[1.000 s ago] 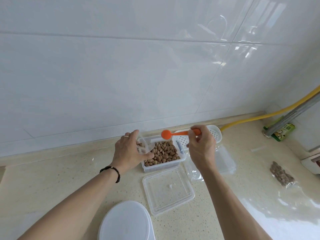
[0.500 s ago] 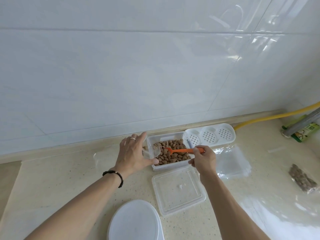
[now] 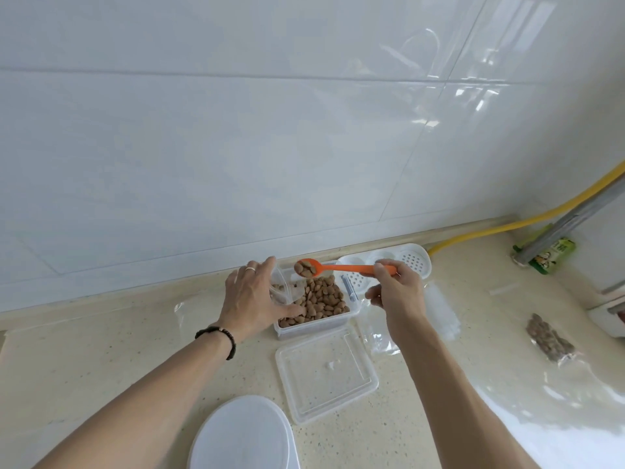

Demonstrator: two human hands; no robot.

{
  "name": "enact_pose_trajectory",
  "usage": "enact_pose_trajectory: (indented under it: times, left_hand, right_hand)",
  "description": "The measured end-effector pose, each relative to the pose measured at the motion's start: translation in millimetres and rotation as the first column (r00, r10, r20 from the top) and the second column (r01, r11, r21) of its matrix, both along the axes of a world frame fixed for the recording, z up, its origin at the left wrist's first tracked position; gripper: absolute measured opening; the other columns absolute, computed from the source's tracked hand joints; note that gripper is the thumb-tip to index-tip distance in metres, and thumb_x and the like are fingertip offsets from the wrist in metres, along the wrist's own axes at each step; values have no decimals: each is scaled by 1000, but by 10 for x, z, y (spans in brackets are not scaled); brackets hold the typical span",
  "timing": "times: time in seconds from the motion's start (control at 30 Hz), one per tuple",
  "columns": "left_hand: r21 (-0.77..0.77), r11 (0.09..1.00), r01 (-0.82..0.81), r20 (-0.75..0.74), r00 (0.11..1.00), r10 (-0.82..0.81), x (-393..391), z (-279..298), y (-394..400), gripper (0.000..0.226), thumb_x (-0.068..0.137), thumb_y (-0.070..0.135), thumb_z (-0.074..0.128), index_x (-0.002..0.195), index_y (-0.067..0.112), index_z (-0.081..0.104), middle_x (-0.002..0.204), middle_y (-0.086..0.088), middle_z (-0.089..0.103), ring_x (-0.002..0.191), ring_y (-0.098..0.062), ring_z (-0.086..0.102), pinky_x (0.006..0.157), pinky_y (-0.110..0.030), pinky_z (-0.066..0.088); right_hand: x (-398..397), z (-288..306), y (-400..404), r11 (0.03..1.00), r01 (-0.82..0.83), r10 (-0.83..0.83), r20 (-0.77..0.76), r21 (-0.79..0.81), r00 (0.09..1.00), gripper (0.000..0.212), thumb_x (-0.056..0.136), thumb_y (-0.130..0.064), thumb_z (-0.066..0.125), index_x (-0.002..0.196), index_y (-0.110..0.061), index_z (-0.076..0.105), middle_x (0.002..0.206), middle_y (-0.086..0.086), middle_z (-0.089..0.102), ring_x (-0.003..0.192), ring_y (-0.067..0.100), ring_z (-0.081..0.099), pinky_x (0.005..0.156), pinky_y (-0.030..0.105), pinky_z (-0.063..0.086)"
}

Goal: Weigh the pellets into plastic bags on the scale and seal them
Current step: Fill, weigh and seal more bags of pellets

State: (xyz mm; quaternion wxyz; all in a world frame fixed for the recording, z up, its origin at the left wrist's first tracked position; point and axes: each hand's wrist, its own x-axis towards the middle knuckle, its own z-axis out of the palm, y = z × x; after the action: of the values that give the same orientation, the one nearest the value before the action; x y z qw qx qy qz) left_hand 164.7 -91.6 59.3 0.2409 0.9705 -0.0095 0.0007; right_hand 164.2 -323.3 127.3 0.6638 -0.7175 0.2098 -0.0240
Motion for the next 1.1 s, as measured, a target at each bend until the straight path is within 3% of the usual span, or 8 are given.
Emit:
enact_pose_trajectory:
  times: [0.17, 0.27, 0.4, 0.57, 0.73, 0.83, 1.0, 1.1]
  left_hand:
    - [-134, 991, -19, -25, 1000, 15, 39, 43, -97, 112, 57, 77, 71, 145, 22, 29, 130, -4, 48, 123, -24, 43, 106, -44, 31]
    - [-244, 968, -61, -53, 997, 50, 27, 59, -119, 115, 56, 74, 74, 146, 21, 28, 135, -3, 46, 127, -23, 42, 106, -44, 33]
    - [-285, 956, -67, -41, 997, 58, 15, 61, -100, 112, 57, 70, 77, 146, 23, 29, 133, -3, 47, 125, -22, 43, 105, -43, 35]
    - [-281, 956, -84, -37, 996, 76, 9, 39, -49, 111, 57, 69, 78, 146, 22, 30, 134, -5, 48, 124, -22, 45, 105, -43, 34]
    - [-182, 980, -79, 17, 996, 83, -72, 27, 82, 106, 59, 66, 78, 142, 18, 35, 122, -5, 53, 116, -24, 49, 99, -38, 33]
    - [-113, 991, -72, 41, 996, 77, -125, -35, 199, 106, 57, 68, 78, 141, 19, 36, 116, -3, 54, 113, -25, 50, 101, -40, 34]
    - [-72, 996, -57, 58, 996, 61, -161, -68, 290, 103, 57, 67, 78, 140, 21, 36, 119, -3, 54, 116, -24, 48, 107, -43, 31]
    - [-62, 997, -52, 61, 997, 55, -158, -75, 300, 104, 57, 68, 78, 140, 21, 37, 119, -2, 55, 116, -23, 49, 107, -44, 31]
  right_hand:
    - [-90, 289, 251, 867, -257, 373, 214, -428, 903, 9, 95, -11, 59, 92, -19, 61, 79, 0, 66, 55, 28, 64, 53, 42, 55]
    - [-142, 336, 309, 800, -279, 462, 249, -531, 851, 9, 95, -15, 59, 90, -22, 61, 66, 0, 63, 57, 35, 61, 55, 47, 51]
    - [-172, 384, 303, 796, -267, 469, 276, -543, 839, 9, 95, -15, 59, 90, -22, 61, 67, 2, 63, 57, 33, 61, 53, 48, 51]
    - [-105, 334, 246, 913, -89, 231, 325, -397, 917, 10, 96, -9, 58, 91, -17, 61, 78, -4, 65, 49, 20, 62, 45, 23, 46]
    - [17, -142, 111, 877, -5, 106, 183, -480, 977, 18, 96, -16, 55, 84, -30, 56, 82, -7, 65, 69, 27, 67, 64, 45, 57]
    - [11, -442, 105, 849, -24, 75, 76, -528, 994, 11, 97, -17, 50, 92, -22, 57, 80, -11, 64, 67, 26, 67, 67, 47, 56]
    - [-8, -664, 292, 894, -146, 147, -30, -424, 989, 10, 99, -12, 49, 98, -14, 59, 75, 4, 65, 55, 25, 65, 45, 28, 51]
    - [40, -725, 374, 940, -119, 98, -79, -319, 992, 10, 99, -12, 51, 102, -12, 60, 80, 11, 68, 49, 18, 62, 44, 24, 47]
